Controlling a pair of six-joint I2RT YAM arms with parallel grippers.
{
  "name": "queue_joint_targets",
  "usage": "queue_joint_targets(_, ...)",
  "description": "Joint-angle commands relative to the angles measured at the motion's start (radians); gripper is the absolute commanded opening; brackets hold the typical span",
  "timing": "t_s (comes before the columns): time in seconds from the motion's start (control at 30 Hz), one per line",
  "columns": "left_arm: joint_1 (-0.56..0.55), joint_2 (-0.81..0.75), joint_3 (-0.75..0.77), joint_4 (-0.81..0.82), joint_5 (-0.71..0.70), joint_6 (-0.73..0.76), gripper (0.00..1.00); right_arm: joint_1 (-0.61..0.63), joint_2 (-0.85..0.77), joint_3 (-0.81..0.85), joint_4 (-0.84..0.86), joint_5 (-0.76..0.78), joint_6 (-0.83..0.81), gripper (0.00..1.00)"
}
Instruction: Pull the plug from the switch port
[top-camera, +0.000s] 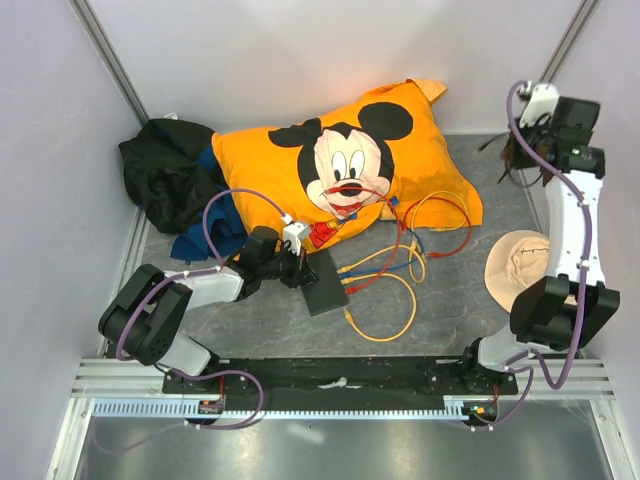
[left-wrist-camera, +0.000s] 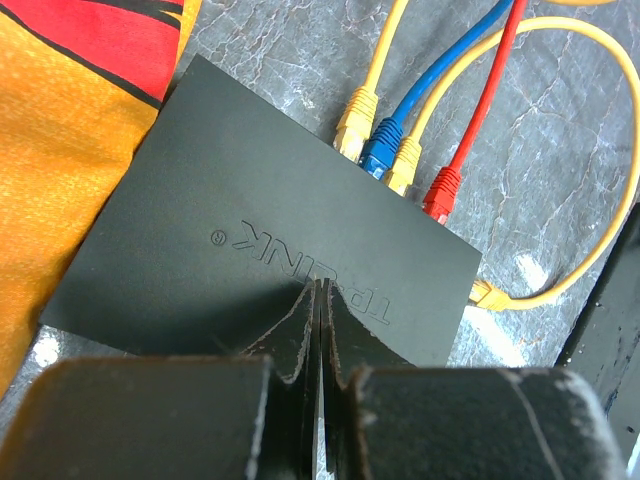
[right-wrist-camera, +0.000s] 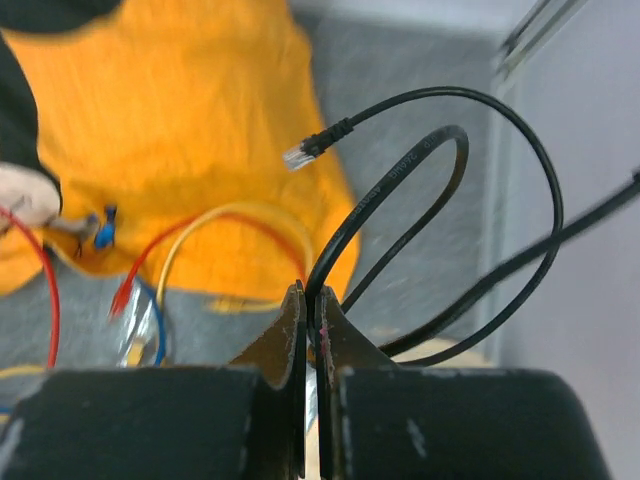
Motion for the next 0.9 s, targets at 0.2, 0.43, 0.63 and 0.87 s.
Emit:
queue_joint_targets(0.2, -0.003, 0.027, -0.024, -0.105, -0.052, 0.034, 0.02, 0.004, 0.03, -0.339, -0.008, -0.079, 0.02, 0.0)
queue_joint_targets(0.43, -0.003, 0.027, -0.026, -0.105, -0.052, 0.035, 0.02, 0.044, 0.087, -0.28, -0.071, -0.237, 0.021, 0.96)
queue_joint_targets(0.63, -0.003, 0.041, -0.021, -0.104, -0.051, 0.032, 0.02, 0.2, -0.039, -0.232, -0.022, -0.458, -0.005, 0.98)
queue_joint_targets(0.87, -0.003, 0.047, -0.017, -0.099, -0.049, 0.035, 0.02, 0.367, 0.052, -0.362, 0.206, -0.737, 0.28, 0.93)
